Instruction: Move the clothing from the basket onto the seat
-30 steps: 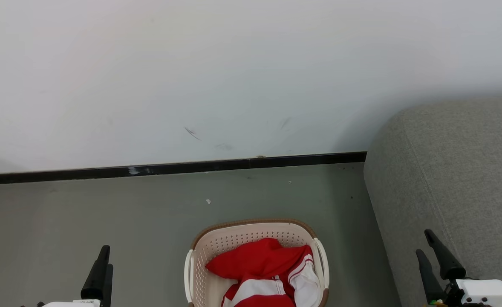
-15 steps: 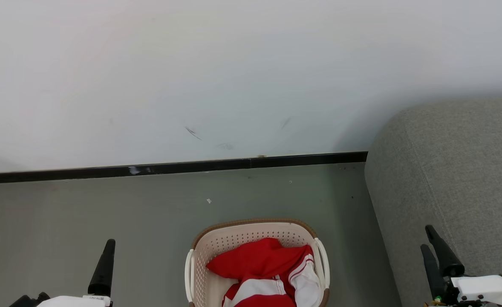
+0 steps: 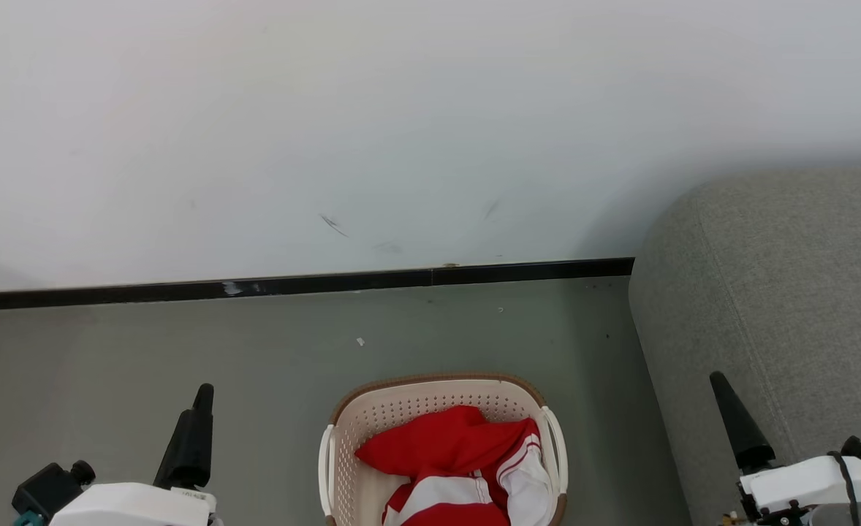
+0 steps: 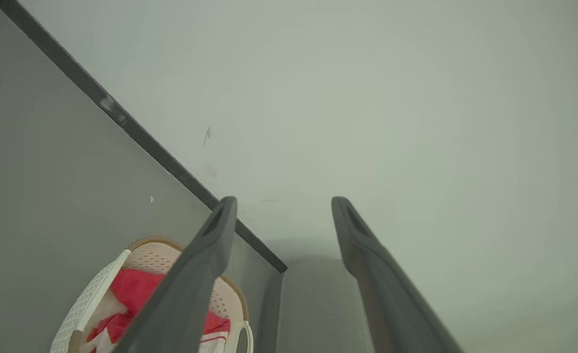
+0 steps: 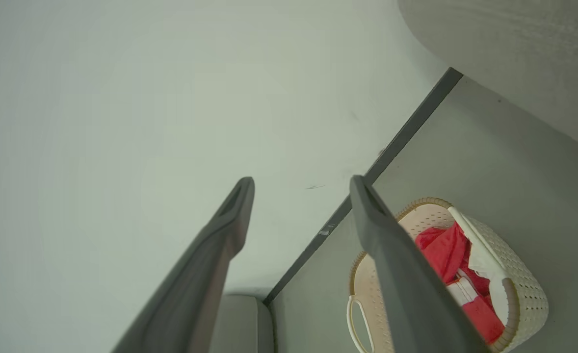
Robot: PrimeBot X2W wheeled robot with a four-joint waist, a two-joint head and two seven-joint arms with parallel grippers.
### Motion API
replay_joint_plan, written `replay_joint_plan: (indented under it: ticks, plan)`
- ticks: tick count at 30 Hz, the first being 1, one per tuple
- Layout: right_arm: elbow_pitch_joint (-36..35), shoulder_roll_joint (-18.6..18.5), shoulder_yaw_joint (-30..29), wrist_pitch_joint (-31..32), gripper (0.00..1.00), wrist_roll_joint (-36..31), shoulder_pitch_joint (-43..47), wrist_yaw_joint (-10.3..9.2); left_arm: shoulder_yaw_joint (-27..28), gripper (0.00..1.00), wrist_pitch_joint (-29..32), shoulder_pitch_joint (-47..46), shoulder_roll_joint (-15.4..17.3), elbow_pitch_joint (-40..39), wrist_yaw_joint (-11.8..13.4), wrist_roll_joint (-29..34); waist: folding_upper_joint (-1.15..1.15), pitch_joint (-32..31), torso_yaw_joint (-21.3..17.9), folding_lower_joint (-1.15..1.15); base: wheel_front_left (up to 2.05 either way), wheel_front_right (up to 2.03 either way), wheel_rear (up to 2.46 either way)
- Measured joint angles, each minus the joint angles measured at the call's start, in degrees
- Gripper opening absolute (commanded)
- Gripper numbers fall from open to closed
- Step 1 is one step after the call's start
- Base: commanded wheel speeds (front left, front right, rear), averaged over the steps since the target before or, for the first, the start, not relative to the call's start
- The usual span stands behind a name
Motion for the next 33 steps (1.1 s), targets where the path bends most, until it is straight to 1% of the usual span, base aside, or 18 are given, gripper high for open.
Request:
replay_joint_plan:
  ticks: [8, 9, 10, 18, 21, 29, 30, 33]
  plan:
    - [-1.25, 1.11, -0.02, -1.02, 1.00, -9.00, 0.01, 0.01, -1.78, 1.00, -1.92, 0.01, 0.54, -1.25, 1.34, 8.64, 0.00, 0.11, 0.13, 0.01, 0.00, 0.00, 0.00]
    - [-1.48, 1.21, -0.02, -1.13, 1.00, -10.05, 0.01, 0.01, -2.02, 1.00, -1.96, 0.01, 0.63, -1.40, 1.52, 9.67, 0.00, 0.14, 0.14, -0.01, 0.00, 0.00, 0.00]
    - [-1.71, 1.38, -0.02, -1.46, 1.00, -12.16, 0.01, 0.01, -2.63, 1.00, -2.45, 0.01, 0.96, -1.64, 1.67, 12.09, 0.00, 0.21, 0.17, -0.05, 0.00, 0.00, 0.00]
    - [-2.31, 1.74, 0.03, -2.46, 1.00, -20.96, 0.07, 0.02, -4.57, 1.00, -3.99, 0.01, 1.46, -2.57, 3.07, 20.30, 0.00, 0.63, 0.22, -0.25, 0.00, 0.00, 0.00]
    - [-2.85, 2.02, 0.01, -2.94, 1.00, -25.04, 0.08, 0.03, -5.31, 1.00, -4.69, 0.02, 1.51, -2.92, 4.04, 24.01, 0.00, 0.89, 0.23, -0.34, 0.00, 0.00, 0.00]
    - [-3.90, 2.56, -0.13, -3.82, 1.00, -33.22, 0.08, 0.05, -6.79, 1.00, -6.46, 0.02, 1.62, -3.41, 5.36, 31.15, 0.00, 1.33, 0.24, -0.43, 0.00, 0.00, 0.00]
    - [-4.09, 2.61, -0.22, -4.04, 1.00, -35.39, 0.09, 0.05, -7.13, 1.00, -6.82, 0.02, 1.62, -3.59, 5.54, 32.90, 0.00, 1.42, 0.25, -0.43, 0.00, 0.00, 0.00]
    - [-4.47, 2.78, -0.20, -4.65, 1.00, -38.46, 0.09, 0.07, -7.78, 1.00, -7.55, 0.02, 1.65, -3.93, 6.04, 36.23, 0.00, 1.59, 0.27, -0.44, 0.00, 0.00, 0.00]
